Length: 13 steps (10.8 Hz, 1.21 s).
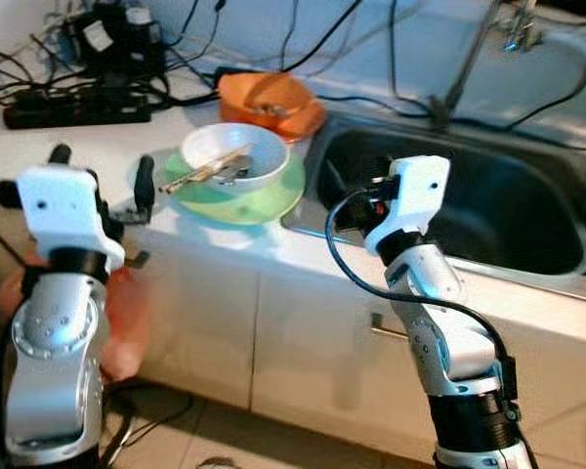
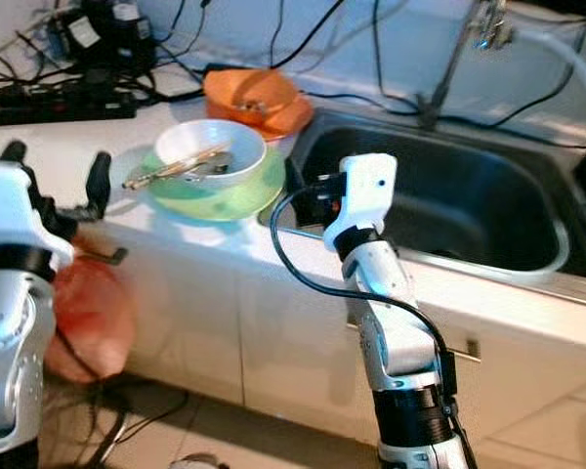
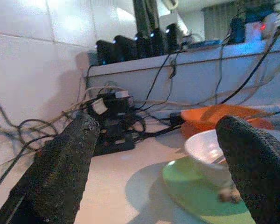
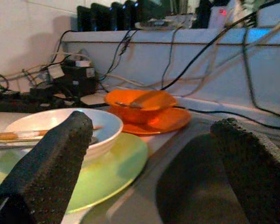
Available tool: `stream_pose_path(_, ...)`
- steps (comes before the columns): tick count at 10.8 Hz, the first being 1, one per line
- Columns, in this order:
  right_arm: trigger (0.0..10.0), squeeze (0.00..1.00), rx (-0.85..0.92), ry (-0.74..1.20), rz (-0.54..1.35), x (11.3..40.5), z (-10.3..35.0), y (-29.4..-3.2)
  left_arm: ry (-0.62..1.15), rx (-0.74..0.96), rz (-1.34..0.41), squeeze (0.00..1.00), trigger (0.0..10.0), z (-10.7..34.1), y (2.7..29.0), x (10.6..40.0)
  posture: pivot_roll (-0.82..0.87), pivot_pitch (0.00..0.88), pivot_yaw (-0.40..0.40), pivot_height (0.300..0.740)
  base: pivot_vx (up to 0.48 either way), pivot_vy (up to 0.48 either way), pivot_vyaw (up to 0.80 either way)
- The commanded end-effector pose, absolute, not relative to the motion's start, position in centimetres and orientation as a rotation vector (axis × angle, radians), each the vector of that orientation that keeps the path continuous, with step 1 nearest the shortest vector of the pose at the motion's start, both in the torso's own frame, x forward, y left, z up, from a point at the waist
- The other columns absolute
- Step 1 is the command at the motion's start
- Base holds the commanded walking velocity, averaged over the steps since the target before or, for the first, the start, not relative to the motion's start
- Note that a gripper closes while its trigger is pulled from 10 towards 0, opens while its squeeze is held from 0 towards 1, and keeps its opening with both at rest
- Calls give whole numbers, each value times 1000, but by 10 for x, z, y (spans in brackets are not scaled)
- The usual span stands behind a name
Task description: Kitchen organization
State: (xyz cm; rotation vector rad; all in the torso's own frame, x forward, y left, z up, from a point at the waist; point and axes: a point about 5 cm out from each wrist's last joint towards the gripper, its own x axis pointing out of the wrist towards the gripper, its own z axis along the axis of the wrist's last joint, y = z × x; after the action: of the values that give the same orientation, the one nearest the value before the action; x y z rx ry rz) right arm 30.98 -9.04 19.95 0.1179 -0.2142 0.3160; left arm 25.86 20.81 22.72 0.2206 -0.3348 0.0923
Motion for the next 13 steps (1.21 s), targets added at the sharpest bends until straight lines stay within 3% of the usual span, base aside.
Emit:
stream_pose_path(1, 10000, 0, 116, -220, 295, 309, 201, -97, -344, 213, 68, 0, 10000, 230, 201, 260, 146, 22, -54, 740, 0, 0, 0)
stream_pose_path(8, 10000, 0, 119, -215, 311, 304, 200, -99, -260, 110, 19, 0, 10000, 206, 191, 274, 113, 25, -49, 740, 0, 0, 0)
stream_pose_path(11, 10000, 0, 176, -44, 506, 298, 188, -90, -290, 93, 112, 0, 10000, 206, 194, 270, 105, 35, -58, 740, 0, 0, 0)
stream_pose_path(13, 10000, 0, 144, -129, 457, 297, 194, -92, -290, 85, 108, 0, 10000, 211, 199, 270, 107, 43, -65, 740, 0, 0, 0)
